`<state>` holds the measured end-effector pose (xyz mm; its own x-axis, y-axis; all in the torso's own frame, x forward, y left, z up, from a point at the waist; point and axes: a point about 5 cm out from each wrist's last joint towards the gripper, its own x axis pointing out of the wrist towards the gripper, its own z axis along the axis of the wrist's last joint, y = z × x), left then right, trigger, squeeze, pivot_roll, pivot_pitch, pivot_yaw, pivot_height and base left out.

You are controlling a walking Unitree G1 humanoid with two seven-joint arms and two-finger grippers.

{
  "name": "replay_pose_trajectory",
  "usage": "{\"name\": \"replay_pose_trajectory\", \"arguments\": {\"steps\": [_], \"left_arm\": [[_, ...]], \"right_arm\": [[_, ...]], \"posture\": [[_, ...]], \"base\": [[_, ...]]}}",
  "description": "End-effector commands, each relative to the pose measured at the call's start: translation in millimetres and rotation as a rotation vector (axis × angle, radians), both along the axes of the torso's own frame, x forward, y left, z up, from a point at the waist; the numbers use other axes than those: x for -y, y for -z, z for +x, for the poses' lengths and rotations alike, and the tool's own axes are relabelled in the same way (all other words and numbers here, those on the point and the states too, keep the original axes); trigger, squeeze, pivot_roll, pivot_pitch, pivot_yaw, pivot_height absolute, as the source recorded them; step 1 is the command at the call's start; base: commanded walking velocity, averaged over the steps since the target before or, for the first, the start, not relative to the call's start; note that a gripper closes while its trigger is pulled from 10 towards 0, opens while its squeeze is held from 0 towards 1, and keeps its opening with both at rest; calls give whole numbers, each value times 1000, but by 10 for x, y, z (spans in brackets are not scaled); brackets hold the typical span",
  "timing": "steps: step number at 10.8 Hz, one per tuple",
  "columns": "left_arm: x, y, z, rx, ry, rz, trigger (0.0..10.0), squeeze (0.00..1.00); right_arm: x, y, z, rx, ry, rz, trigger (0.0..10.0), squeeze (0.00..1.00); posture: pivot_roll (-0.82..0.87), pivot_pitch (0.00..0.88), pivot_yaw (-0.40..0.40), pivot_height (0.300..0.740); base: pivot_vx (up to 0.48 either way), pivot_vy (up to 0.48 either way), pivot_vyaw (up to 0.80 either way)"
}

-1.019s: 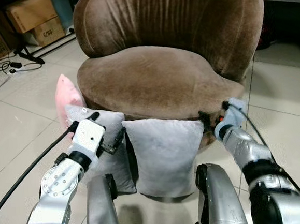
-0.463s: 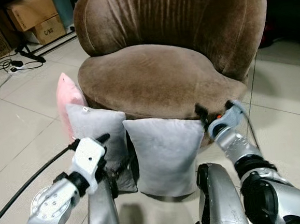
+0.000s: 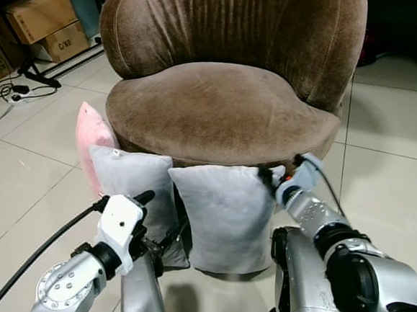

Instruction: Move the pillow to the sofa from floor

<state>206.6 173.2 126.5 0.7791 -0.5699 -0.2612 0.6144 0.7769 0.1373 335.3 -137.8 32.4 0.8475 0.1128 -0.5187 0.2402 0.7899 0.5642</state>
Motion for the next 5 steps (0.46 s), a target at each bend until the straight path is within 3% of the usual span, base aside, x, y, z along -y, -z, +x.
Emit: {"name": "replay_pose_trajectory", "arguments": {"steps": [1, 2, 5], "left_arm": [[-14, -31, -13, 0, 6, 10, 10000, 0], [-17, -30, -23, -14, 12, 3, 10000, 0], [-21, -18, -57, -42, 34, 4, 10000, 0]], "right_arm": [[-66, 8, -6, -4, -42, -17, 4627, 0], [-100, 32, -24, -11, -37, -1, 0, 0], [-168, 34, -27, -9, -32, 36, 0, 0]], "posture": [[-37, 15, 29, 423], [-36, 16, 30, 423], [-30, 8, 31, 423]], "base": [[0, 0, 0], [0, 0, 0], [0, 0, 0]]}}
